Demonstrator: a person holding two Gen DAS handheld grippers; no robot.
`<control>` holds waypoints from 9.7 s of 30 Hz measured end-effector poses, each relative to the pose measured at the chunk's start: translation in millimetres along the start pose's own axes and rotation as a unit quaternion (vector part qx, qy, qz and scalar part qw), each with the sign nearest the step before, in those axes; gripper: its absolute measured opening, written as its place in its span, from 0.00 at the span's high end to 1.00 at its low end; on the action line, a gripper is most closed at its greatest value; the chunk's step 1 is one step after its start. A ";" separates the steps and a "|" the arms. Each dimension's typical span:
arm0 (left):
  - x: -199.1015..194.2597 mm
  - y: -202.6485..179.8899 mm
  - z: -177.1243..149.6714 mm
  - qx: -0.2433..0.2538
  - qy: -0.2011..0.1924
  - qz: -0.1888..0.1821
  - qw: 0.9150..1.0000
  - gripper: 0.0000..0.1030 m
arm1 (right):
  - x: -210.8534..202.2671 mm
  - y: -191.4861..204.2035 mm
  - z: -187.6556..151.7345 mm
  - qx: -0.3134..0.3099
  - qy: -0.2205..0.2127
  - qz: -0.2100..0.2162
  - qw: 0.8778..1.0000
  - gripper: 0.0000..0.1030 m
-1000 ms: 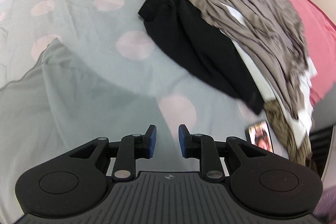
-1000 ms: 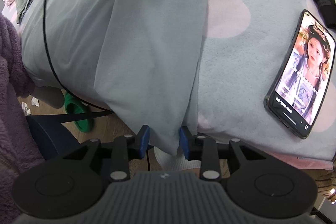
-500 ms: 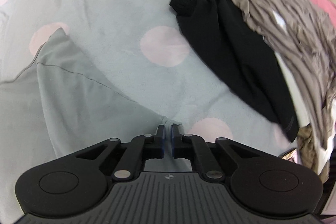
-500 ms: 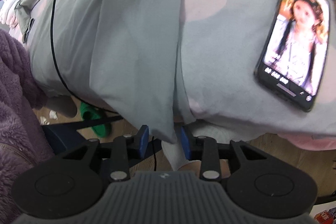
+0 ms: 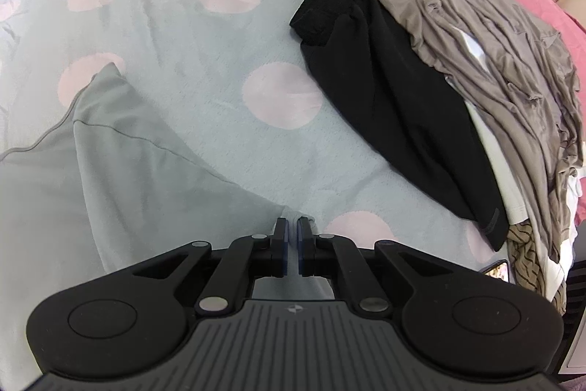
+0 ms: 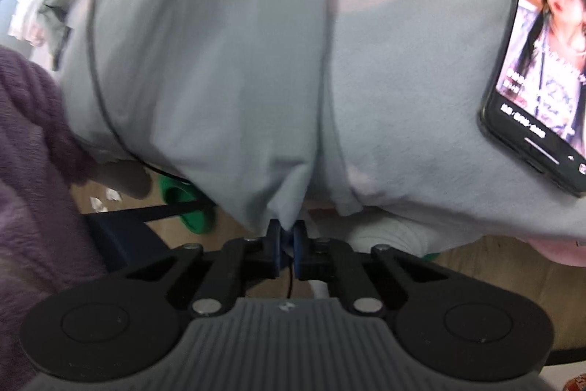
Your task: Fold clothes
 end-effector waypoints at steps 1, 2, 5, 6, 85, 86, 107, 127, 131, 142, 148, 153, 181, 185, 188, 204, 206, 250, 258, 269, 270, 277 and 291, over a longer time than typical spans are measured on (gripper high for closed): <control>-1.9 -0.3 0.4 0.001 -0.001 -0.001 1.000 0.98 | -6.1 3.1 -1.9 -0.005 0.000 -0.002 1.000 0.94; -3.8 -0.6 1.0 0.001 -0.003 -0.002 1.000 0.98 | -12.3 6.1 -3.8 -0.010 0.001 -0.004 1.000 0.95; -9.2 -1.7 4.0 0.000 -0.013 -0.002 1.000 0.99 | -12.9 -1.0 -6.5 0.009 0.007 -0.016 1.000 0.95; -9.4 -2.3 4.8 0.000 -0.016 -0.002 1.000 0.99 | -12.0 -4.5 -7.2 0.017 0.009 -0.020 1.000 0.95; -232.8 274.5 -279.3 -0.227 -0.140 0.150 0.952 0.69 | 44.0 234.2 180.4 -0.313 -0.106 -0.157 0.931 0.51; -233.8 286.5 -283.0 -0.246 -0.145 0.157 0.946 0.63 | 48.2 238.0 183.3 -0.318 -0.104 -0.155 0.930 0.50; -282.1 305.5 -269.4 -0.207 -0.275 0.202 0.917 0.93 | 75.2 236.2 194.8 -0.325 -0.077 -0.157 0.929 0.50; -203.4 72.6 -277.6 0.106 -0.123 -0.070 0.984 0.94 | 17.9 161.5 186.6 -0.202 -0.130 -0.193 0.951 0.50; -181.3 63.6 -293.9 0.125 -0.087 -0.064 0.986 0.91 | 17.5 162.7 177.1 -0.211 -0.131 -0.185 0.951 0.50; -168.7 68.9 -303.0 0.114 -0.059 -0.064 0.990 0.61 | 5.3 184.8 159.6 -0.232 -0.163 -0.108 0.953 0.55; -154.4 112.2 -301.6 0.043 -0.023 0.038 0.998 0.52 | 24.9 210.1 136.2 -0.281 -0.141 -0.078 0.946 0.64; -148.9 131.2 -298.5 0.001 -0.022 0.061 0.998 0.52 | 49.0 225.6 119.5 -0.319 -0.107 -0.079 0.938 0.71; -128.0 101.3 -281.4 0.051 -0.036 0.038 0.997 0.45 | 11.3 158.9 94.8 -0.199 -0.172 -0.124 0.957 0.70; -130.3 116.1 -277.0 0.026 -0.049 0.075 0.996 0.45 | 22.7 176.4 91.0 -0.242 -0.158 -0.107 0.951 0.66; -130.3 123.5 -277.1 0.014 -0.049 0.085 0.995 0.46 | 31.5 187.4 87.8 -0.274 -0.143 -0.095 0.946 0.60; -126.5 119.6 -273.1 0.033 -0.048 0.077 0.995 0.46 | 20.9 144.9 95.2 -0.155 -0.146 -0.131 0.968 0.93; -126.1 117.3 -273.2 0.038 -0.048 0.076 0.995 0.46 | 19.8 129.9 95.0 -0.118 -0.140 -0.146 0.972 0.92; -162.6 137.4 -256.0 0.039 -0.060 0.052 0.996 0.46 | -8.9 178.9 90.2 -0.291 -0.153 -0.157 0.932 0.94; -194.7 186.6 -250.5 0.089 -0.083 0.133 0.984 0.45 | -54.5 171.9 113.1 -0.239 -0.222 -0.176 0.929 0.94; -175.7 249.6 -218.2 0.068 -0.116 0.186 0.973 0.45 | -90.9 119.6 124.4 -0.124 -0.262 -0.244 0.925 0.95; -172.1 253.3 -213.3 0.069 -0.119 0.188 0.972 0.45 | -93.1 114.8 124.0 -0.114 -0.265 -0.249 0.925 0.95; -157.1 271.6 -176.0 0.054 -0.152 0.182 0.970 0.47 | -98.2 85.5 117.8 -0.059 -0.267 -0.276 0.922 0.95; -124.9 258.6 -153.5 0.183 -0.141 0.245 0.942 0.92 | -92.9 82.8 117.7 -0.060 -0.264 -0.269 0.924 0.95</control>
Point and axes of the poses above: each gripper's, at about its wrist camera, not at the fingertips, and x roughly the way its jaws point, y to its left, z to its top, the point moved 7 cm from there along x, roughly the way its jaws point, and after that the axes turned 8 degrees about -x, right-handed, at the moved point
